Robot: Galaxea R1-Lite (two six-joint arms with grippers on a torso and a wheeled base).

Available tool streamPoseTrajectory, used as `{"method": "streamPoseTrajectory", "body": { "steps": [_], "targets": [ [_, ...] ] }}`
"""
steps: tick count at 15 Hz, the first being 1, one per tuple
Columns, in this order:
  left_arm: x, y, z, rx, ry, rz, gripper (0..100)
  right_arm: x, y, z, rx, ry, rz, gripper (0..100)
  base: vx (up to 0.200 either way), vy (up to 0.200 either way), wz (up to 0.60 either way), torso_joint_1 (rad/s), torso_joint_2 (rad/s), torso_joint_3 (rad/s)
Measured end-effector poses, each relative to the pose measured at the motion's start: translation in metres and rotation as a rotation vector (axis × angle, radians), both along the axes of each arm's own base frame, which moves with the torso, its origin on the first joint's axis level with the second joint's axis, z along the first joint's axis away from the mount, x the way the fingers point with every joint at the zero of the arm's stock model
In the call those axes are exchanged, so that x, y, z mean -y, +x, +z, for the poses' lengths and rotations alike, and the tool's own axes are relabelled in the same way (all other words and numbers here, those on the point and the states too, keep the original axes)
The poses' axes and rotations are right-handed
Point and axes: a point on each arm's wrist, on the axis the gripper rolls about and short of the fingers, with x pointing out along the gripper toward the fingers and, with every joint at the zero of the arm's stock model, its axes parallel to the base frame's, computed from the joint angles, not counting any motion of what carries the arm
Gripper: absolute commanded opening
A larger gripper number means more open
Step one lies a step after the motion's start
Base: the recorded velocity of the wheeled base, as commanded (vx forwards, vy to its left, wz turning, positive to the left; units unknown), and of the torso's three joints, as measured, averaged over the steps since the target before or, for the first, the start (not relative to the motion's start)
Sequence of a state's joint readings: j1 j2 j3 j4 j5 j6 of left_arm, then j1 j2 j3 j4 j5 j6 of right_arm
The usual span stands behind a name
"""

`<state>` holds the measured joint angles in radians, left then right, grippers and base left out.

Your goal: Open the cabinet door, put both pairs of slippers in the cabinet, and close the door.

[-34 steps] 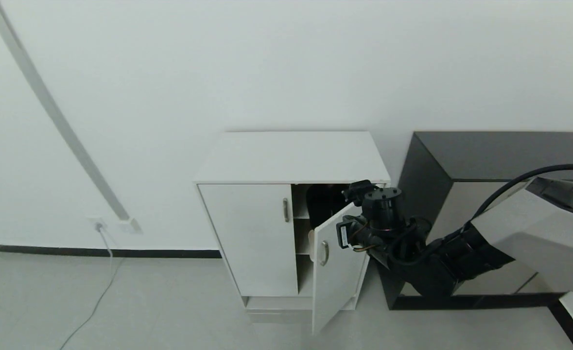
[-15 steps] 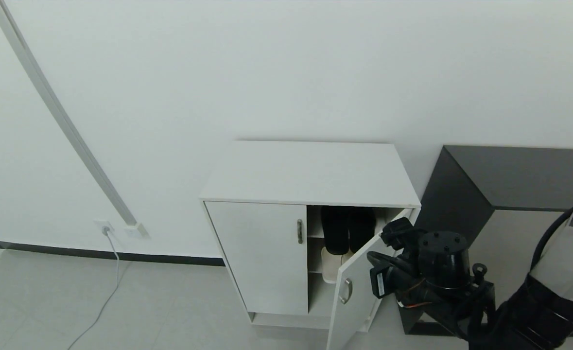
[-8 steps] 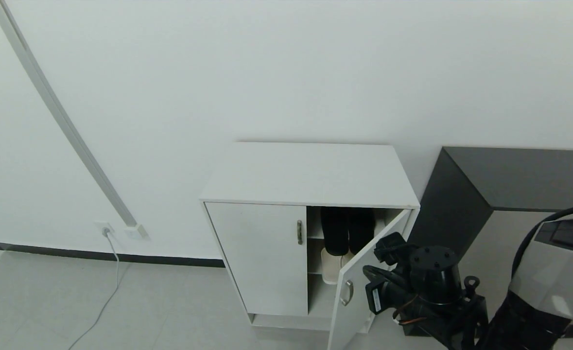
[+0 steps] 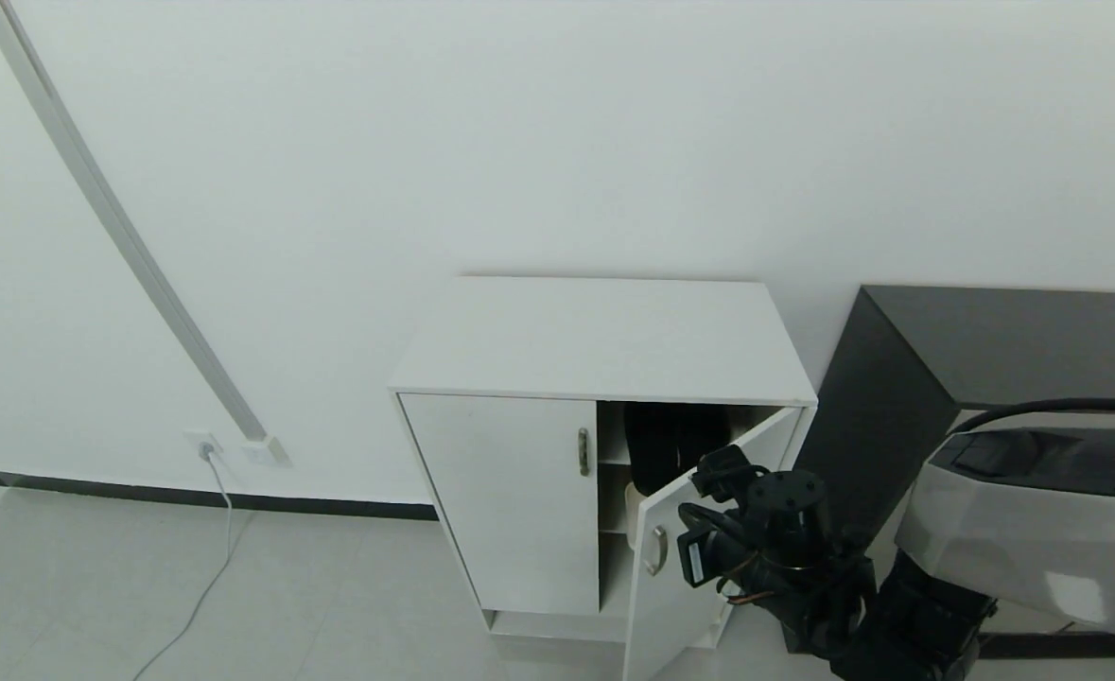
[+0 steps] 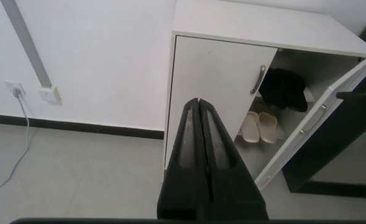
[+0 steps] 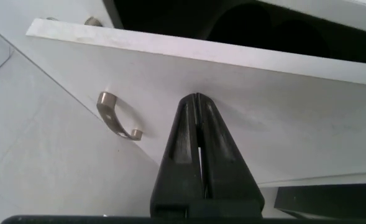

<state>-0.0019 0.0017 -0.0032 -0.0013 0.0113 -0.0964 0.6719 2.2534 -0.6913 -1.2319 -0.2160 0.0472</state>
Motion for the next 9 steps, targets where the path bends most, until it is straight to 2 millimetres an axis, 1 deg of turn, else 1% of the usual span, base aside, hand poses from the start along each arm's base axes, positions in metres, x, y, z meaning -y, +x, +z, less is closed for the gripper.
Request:
{"method": "streamPoseTrajectory", "body": {
  "steps": [4, 9],
  "targets": [
    [0.000, 0.000, 0.000, 0.000, 0.000, 0.001, 0, -0.006, 0.018, -0.001, 0.004, 0.002, -0.019, 0, 0.000, 0.000, 0.00, 0.000, 0.00, 0.000],
    [0.000, 0.000, 0.000, 0.000, 0.000, 0.000, 0, -0.015, 0.046, 0.010, 0.029, 0.025, -0.041, 0, 0.000, 0.000, 0.00, 0.000, 0.00, 0.000]
  ]
}}
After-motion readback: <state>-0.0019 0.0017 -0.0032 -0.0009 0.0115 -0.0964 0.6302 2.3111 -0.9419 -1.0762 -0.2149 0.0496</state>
